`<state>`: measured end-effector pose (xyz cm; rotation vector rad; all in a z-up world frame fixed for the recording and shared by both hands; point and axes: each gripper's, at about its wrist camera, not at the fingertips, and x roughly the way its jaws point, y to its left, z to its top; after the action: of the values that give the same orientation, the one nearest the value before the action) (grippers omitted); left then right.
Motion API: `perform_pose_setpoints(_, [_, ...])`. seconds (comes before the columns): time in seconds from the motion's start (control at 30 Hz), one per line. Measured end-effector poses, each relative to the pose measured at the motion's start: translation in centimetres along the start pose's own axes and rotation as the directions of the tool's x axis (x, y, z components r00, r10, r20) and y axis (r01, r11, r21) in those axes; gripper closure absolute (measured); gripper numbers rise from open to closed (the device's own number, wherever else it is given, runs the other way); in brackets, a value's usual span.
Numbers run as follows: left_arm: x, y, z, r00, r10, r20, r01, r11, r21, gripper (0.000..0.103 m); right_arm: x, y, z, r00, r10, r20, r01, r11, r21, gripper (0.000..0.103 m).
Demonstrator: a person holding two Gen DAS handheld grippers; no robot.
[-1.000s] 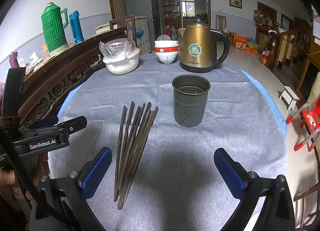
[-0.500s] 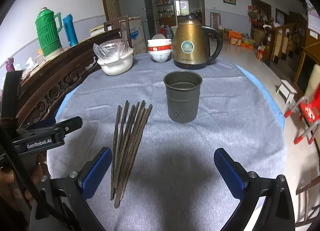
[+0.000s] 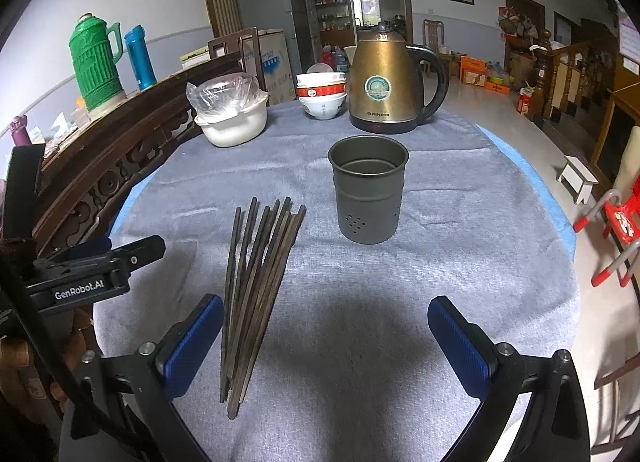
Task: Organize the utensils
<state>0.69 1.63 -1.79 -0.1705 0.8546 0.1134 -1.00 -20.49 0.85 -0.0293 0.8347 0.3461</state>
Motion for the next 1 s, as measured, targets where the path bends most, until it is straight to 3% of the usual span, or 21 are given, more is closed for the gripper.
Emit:
perform_pose_setpoints(0.53, [0.5,0.6,0.0,1.000,-0.003,-0.010,0.003,1.000,-0.014,0.000,0.9,0.0,0.0,0.999,0.007,-0.032,-0.007,1.000,0.010,0.000])
perform_pose_setpoints(0.8, [2.0,3.1,-0.5,0.998,0.036,-0.058,-0.040,0.997,-0.069,0.000,4.0,-0.6,0.4,0.987,0.096,-0.132,-0.087,0.993,0.074,0.000])
perform_pose_setpoints(0.87, [2.4,3.7,-0.6,0.997,0.037,-0.071,-0.043,0.995,-0.086,0.000,5.2,-0.8,0.5,0.978,0.125,-0.165,-0.109,0.988,0.105,0.006])
perform_pose_setpoints(0.93, [2.7,4.0,-0.7,0.996,0.040,-0.080,-0.048,0.995,-0.093,0.000,7.0,-0.7,0.9,0.963,0.166,-0.214,-0.136,0.979,0.151,0.027])
perform_pose_setpoints(1.0, [2.9,4.1,-0.7,0.996,0.035,-0.088,-0.044,0.994,-0.097,0.000,8.9,-0.6,1.1,0.944,0.198,-0.262,-0.150,0.970,0.193,0.041])
